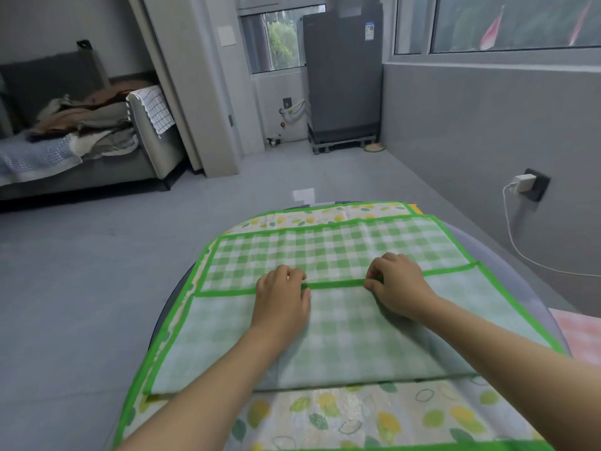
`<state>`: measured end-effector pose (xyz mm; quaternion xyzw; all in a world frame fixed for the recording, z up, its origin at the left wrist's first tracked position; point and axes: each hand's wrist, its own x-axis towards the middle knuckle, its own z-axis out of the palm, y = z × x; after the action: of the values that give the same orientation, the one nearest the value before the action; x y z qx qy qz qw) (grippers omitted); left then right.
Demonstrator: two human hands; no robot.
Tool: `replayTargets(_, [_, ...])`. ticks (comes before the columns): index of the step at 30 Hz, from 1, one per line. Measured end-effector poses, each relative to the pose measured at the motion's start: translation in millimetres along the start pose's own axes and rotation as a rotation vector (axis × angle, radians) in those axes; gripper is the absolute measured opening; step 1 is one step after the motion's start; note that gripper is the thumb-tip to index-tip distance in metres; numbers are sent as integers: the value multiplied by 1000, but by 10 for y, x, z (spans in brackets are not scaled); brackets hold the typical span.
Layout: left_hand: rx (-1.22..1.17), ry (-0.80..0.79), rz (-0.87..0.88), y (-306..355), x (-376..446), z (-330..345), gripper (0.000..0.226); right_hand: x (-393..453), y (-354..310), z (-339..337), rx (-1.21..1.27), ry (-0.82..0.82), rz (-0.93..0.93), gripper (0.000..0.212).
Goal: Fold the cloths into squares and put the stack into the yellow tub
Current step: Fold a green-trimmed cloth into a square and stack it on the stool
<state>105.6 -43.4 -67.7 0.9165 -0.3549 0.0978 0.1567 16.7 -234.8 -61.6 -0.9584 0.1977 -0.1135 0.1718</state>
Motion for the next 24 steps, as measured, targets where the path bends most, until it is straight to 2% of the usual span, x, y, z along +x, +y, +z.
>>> replayTargets(3, [-14, -46, 33, 222, -133, -56, 43, -32, -16, 25, -13, 24, -8, 17])
replayTargets(5, [-26, -185, 38, 384, -265, -70, 59, -65, -21, 41, -37, 51, -17, 18])
replayTargets(7, [-24, -350, 5, 473, -386, -28, 58, -111, -19, 71, -88, 85, -53, 20])
replayTargets(9, [0, -422, -15, 494, -463, 28, 59, -185, -22, 110, -123, 145, -116, 23])
replayTargets(12, [30, -413, -14, 477, -479, 66, 60, -357, -79, 139, -78, 156, -224, 33])
replayTargets(15, [45, -414, -4, 466, -479, 79, 59, -589, -139, 149, -41, -10, -249, 71])
replayTargets(19, [63, -411, -2, 467, -481, 83, 59, -785, -37, 145, -129, -151, -187, 112])
replayTargets(22, [65, -416, -2, 476, -476, 73, 59, -814, 149, 57, -182, -174, -97, 114])
replayTargets(24, [66, -419, -3, 478, -477, 68, 59, -820, 275, -19, -192, -174, -42, 100])
